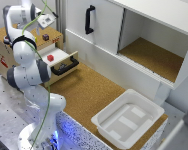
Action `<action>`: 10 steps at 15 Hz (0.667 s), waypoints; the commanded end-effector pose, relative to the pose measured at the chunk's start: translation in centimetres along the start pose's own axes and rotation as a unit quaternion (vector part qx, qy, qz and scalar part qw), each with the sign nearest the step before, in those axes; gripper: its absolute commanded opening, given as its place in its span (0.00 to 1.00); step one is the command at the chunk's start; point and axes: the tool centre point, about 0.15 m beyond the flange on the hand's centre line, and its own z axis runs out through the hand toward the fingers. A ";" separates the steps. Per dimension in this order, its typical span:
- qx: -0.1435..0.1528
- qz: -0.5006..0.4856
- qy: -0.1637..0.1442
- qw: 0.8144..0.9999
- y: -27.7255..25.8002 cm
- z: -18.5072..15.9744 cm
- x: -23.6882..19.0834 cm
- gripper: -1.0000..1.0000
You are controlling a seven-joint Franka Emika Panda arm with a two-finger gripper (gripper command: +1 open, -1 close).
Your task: Turn off the blue led light
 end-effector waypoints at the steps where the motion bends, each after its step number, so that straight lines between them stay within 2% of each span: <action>1: 0.028 0.018 -0.045 0.998 -1.6 -1.8 8.1 1.00; 3: 0.037 0.005 -0.074 0.997 -1.0 -1.7 9.7 1.00; 8: 0.048 0.029 -0.083 0.995 -0.5 -1.4 10.0 1.00; 9: 0.045 0.027 -0.087 0.995 -0.4 -1.3 10.1 0.00; 10: 0.049 0.014 -0.081 0.995 -0.3 -0.8 10.5 0.00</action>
